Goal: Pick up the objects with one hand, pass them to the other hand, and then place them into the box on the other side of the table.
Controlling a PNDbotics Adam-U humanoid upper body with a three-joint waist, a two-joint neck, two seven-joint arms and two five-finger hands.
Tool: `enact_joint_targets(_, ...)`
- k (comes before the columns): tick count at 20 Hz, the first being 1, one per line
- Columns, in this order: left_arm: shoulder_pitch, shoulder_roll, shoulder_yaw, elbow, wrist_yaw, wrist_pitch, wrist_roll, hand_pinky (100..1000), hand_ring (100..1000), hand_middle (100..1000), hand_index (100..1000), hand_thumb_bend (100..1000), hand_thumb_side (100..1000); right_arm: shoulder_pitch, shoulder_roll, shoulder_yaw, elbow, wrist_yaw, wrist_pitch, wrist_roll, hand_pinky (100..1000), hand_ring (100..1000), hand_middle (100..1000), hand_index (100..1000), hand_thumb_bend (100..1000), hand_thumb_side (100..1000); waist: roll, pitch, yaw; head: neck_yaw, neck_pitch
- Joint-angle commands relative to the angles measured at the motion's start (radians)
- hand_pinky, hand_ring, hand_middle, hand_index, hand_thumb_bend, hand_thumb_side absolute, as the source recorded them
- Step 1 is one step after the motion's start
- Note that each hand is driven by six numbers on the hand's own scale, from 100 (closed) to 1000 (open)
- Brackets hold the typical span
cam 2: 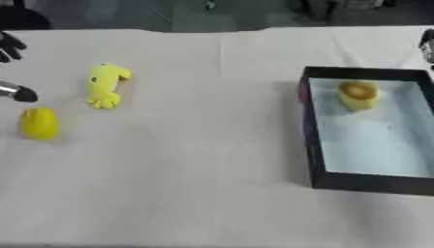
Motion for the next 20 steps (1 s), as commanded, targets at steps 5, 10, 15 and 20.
enact_joint_targets(5,-0.009,0.02,-0.027,0.06,-0.091,0.116,-0.151,884,881,811,896,782,247,-0.002,-0.022,-0.015,-0.018,-0.006,0.004,-0.003,1000,1000,1000,1000,100,430,-0.008,-0.033,-0.005,-0.004,-0.018)
enact_joint_targets(10,-0.025,-0.013,-0.043,0.099,-0.139,0.13,-0.152,874,873,805,880,778,216,0.006,-0.015,-0.02,-0.017,-0.008,0.007,-0.01,1000,1000,1000,1000,100,429,-0.01,-0.032,-0.008,-0.002,-0.021)
enact_joint_targets(15,-0.046,-0.052,-0.067,0.153,-0.204,0.13,-0.152,865,868,798,877,798,202,0.011,-0.011,-0.022,-0.016,-0.01,0.01,-0.013,1000,1000,1000,1000,100,425,-0.012,-0.032,-0.011,0.001,-0.02)
enact_joint_targets(20,-0.074,-0.096,-0.082,0.228,-0.286,0.123,-0.152,854,871,802,878,829,168,0.014,-0.006,-0.021,-0.014,-0.008,0.013,-0.013,1000,1000,1000,1000,100,420,-0.012,-0.031,-0.013,0.003,-0.012)
